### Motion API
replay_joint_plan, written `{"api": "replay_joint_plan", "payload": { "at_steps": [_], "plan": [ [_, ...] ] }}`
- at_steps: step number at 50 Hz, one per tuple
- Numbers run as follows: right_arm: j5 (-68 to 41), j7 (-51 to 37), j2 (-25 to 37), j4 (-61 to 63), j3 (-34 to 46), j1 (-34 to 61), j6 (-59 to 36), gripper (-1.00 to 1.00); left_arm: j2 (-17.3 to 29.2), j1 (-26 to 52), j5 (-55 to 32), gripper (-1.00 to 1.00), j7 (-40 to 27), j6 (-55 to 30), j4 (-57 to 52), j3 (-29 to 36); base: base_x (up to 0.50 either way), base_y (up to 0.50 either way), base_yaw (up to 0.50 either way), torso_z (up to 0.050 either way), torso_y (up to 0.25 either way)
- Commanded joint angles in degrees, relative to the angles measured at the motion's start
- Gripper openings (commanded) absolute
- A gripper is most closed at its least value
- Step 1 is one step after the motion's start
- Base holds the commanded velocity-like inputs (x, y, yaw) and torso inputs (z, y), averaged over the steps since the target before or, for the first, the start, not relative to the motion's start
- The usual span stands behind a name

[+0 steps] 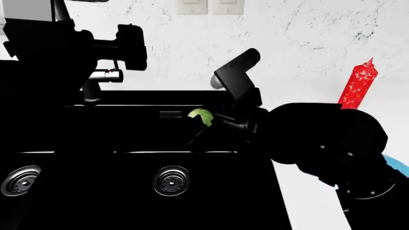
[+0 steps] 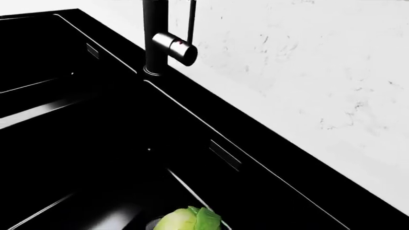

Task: Pick the brussel sprout from the counter and place it in the sink. Then turn on the sink faucet.

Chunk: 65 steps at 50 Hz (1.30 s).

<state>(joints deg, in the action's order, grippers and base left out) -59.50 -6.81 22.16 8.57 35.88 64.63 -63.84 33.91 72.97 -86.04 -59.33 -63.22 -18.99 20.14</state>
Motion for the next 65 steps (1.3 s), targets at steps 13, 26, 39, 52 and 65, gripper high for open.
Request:
{"api": "replay_joint_plan", "payload": {
  "at_steps": [13, 26, 39, 52, 65],
  "plan": [
    [2.2, 3.0, -2.2, -2.4, 3.6, -0.6, 1.8, -1.00, 0.6, -1.1, 0.5, 1.00, 0.6, 0.8, -0.3, 0.3, 0.00, 0.00, 0.00, 0.000, 0.000],
    [2.7, 3.1, -2.0, -2.8, 5.9, -3.4, 2.0, -1.00, 0.1, -1.0, 1.1, 1.00, 1.3, 1.1, 0.3, 1.0, 0.00, 0.00, 0.00, 0.000, 0.000],
    [2.3, 3.7, -2.1, -2.9, 6.1, -2.9, 2.1, -1.00, 0.0, -1.4, 1.8, 1.00, 1.9, 1.7, 0.6, 1.4, 0.00, 0.00, 0.00, 0.000, 0.000],
    [2.5, 3.8, -1.9, -3.6, 5.5, -1.7, 2.9, 1.00, 0.0, -1.7, 2.2, 1.00, 2.3, 2.3, 0.7, 1.6, 0.00, 0.00, 0.00, 0.000, 0.000],
    [0.8, 0.7, 0.0, -1.5, 1.6, 0.3, 2.5, 1.00, -0.7, -4.1, 6.2, 1.00, 5.2, 4.7, 1.5, 2.9, 0.00, 0.00, 0.00, 0.000, 0.000]
  ]
}}
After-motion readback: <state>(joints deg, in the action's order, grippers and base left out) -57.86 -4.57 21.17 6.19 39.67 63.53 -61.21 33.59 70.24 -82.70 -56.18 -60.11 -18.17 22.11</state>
